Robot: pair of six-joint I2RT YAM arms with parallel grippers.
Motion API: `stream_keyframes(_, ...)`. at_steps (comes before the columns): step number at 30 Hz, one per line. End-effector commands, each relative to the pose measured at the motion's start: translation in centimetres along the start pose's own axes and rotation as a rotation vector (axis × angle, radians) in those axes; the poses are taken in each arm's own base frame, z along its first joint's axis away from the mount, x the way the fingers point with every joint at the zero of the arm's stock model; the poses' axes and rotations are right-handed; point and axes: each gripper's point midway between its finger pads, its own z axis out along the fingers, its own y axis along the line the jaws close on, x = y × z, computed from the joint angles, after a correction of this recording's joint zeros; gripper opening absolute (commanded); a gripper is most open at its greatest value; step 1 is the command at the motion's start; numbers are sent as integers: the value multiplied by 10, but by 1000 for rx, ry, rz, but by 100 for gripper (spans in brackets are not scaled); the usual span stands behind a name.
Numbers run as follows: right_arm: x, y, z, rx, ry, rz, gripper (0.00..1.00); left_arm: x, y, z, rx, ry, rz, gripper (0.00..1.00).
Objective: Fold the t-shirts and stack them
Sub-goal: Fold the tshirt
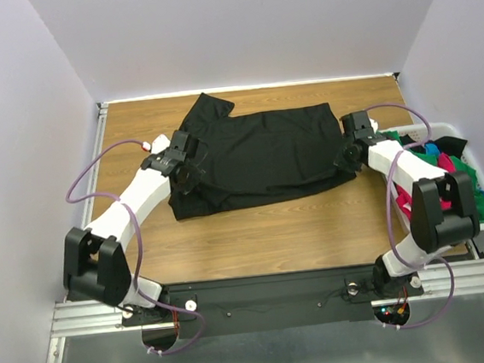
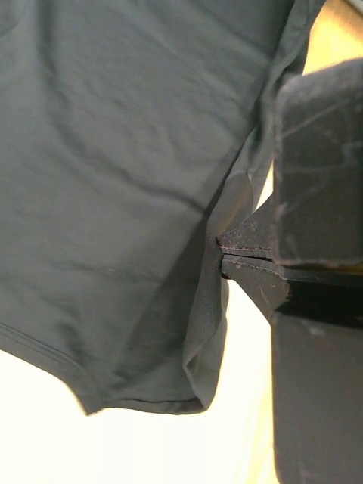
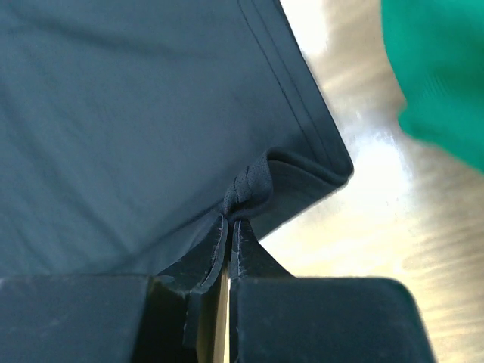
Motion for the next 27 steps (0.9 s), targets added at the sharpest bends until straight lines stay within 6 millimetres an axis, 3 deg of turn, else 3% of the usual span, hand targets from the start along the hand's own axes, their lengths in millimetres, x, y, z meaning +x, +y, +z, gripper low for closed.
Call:
stream_keyframes(1,-28,7,4,22,-62,-11,1,-30,-16,8,5,-69,33,0)
stream_keyframes(7,-43,12,17,55,-80,-20,1,-47,-28,33,-30,-70,77,0)
stream_keyframes(15,-59,14,17,77,-122,-14,1,-71,-37,46,-26,-97,97,0)
stream_keyframes(24,-57,16,39,103,-89,-23,2,-67,-46,76,-12,-44,154,0)
stream_keyframes(25,-58,17,41,102,-87,-24,7,-64,-44,82,-26,-32,158,0)
stream_keyframes(27,-65,22,44,98,-95,-30,12,-71,-49,86,-22,-44,171,15)
